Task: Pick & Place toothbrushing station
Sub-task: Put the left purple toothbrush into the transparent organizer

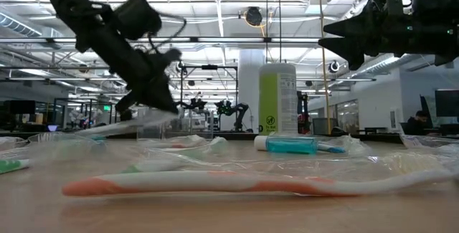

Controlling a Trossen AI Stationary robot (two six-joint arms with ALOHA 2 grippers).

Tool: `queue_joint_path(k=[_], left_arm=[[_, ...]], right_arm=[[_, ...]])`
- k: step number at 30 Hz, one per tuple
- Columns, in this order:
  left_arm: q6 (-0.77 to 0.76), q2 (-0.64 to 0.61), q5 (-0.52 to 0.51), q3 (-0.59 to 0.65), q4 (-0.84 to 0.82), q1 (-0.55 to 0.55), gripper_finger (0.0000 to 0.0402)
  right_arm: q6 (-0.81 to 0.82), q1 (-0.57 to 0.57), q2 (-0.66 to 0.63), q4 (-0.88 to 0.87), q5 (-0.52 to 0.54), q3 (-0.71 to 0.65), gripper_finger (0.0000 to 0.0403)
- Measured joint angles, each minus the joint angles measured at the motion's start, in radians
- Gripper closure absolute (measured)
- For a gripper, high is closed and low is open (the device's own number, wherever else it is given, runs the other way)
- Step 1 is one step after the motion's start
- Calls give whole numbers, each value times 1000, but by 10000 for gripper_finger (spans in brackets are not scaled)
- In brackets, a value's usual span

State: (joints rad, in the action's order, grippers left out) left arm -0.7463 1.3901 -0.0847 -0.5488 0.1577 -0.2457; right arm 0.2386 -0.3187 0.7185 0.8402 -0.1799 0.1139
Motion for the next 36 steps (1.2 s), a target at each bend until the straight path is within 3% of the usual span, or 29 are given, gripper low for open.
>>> queue_joint_path(k=[3, 9, 15, 18, 22, 29, 36], left_arm=[[90, -77, -89, 1, 89, 15, 388], [325, -191, -423, 0, 278, 53, 389], [531, -181, -788, 0, 496, 38, 396], [585, -139, -891, -1, 591, -4, 393], [632, -65, -880, -1, 737, -85, 388], [693, 30, -748, -1, 944, -203, 390], [716, 36, -745, -1, 867, -223, 392]], right_arm=[[-1, -1, 0, 0, 2, 0, 202], [0, -2, 0, 5, 5, 0, 202], [0, -2, 0, -4, 64, 0, 202], [-13, -2, 0, -7, 102, 0, 202], [-16, -2, 0, -7, 106, 0, 202], [-16, -2, 0, -8, 106, 0, 202], [-73, -2, 0, -7, 105, 0, 202]])
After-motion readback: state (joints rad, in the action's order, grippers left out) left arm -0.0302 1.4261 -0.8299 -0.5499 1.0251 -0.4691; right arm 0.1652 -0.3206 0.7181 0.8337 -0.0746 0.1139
